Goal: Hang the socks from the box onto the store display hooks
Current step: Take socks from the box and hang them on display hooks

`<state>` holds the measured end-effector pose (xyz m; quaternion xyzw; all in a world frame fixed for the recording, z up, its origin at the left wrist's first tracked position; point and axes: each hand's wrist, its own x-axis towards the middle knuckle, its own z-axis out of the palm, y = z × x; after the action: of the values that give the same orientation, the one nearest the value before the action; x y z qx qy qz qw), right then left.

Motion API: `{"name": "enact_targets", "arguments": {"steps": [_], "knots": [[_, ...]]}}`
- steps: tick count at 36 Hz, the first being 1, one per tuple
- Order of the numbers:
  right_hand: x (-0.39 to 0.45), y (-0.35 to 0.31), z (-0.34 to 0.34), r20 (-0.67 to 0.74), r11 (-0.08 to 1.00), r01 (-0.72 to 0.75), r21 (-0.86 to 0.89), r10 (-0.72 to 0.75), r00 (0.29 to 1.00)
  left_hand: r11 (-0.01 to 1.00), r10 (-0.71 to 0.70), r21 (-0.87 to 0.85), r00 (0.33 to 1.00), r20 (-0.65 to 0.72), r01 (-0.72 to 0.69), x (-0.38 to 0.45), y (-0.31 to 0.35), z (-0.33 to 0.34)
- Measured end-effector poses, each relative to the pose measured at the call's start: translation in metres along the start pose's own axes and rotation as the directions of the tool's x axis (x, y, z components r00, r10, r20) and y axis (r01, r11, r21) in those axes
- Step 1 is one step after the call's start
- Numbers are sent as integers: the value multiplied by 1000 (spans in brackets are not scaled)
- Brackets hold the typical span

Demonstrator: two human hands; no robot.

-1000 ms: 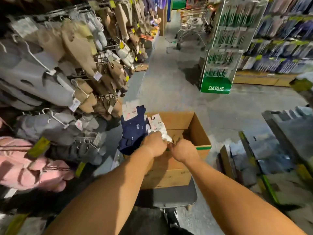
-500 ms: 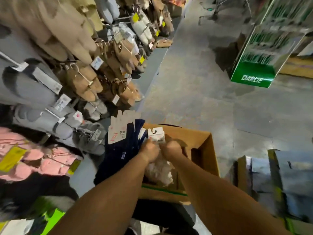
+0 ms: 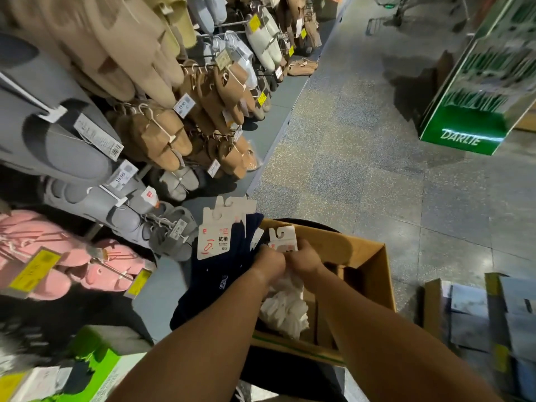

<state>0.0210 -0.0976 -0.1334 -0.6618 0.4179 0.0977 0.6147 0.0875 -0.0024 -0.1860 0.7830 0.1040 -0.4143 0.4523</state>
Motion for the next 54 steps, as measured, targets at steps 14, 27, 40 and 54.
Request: {"name": "enact_targets", "arguments": {"steps": [14,27,40,54], "knots": [[-4,12,-33,-1,985,108,131,-109,994,999,38,-22,999,-2,-38,-91,43,-12],[-36,-75,-87,58,918,370,143,-381,923,951,181,-304,892,414,-51,-131,80,-36],[-146,-164,-80,249,723,680,124,-686,684,866,408,-448,829,381,-221,-190,116,-95],[-275,-180,89,345,562,821,101,-794,501,540,666,-400,667,-335,-740,-325,28,-215]]}}
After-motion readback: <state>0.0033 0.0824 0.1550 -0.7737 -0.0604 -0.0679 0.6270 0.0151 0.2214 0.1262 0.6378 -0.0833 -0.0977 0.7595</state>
